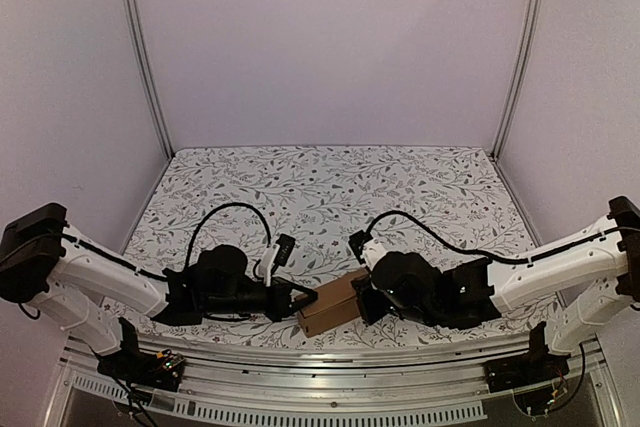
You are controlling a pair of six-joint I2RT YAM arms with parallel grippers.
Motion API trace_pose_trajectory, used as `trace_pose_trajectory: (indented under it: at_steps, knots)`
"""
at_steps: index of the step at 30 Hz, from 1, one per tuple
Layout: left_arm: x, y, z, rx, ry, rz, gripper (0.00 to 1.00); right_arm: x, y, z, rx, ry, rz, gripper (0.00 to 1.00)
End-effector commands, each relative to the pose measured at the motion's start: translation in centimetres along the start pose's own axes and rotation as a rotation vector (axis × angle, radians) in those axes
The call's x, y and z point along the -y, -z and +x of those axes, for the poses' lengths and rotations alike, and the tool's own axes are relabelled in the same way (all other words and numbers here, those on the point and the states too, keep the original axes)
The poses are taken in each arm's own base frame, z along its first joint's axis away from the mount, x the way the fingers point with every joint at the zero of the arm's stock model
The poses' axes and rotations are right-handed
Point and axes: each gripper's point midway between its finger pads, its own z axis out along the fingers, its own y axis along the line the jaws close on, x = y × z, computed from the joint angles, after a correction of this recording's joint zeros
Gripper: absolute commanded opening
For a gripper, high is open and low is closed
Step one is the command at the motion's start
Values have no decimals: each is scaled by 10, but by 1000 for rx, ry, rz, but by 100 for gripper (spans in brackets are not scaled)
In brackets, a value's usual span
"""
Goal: Fold the paper box
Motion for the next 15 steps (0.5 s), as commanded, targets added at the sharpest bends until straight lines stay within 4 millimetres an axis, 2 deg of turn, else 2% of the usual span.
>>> trace_pose_trajectory:
  at_steps: [1, 5, 9, 12, 15]
  knots:
    - [-44, 3, 59, -194, 26, -136, 0, 7, 18, -30, 34, -1, -1, 0]
    - [-43, 2, 59, -194, 23, -139, 0, 17, 30, -49, 62, -20, -14, 0]
    - [-43, 2, 57, -195, 23, -144, 0, 31, 39, -58, 74, -31, 0, 0]
    - [-43, 1, 57, -201, 16, -149, 0, 42, 39, -56, 68, -38, 21, 0]
    - [-42, 1, 56, -203, 14, -151, 0, 57, 31, -36, 32, -49, 62, 0]
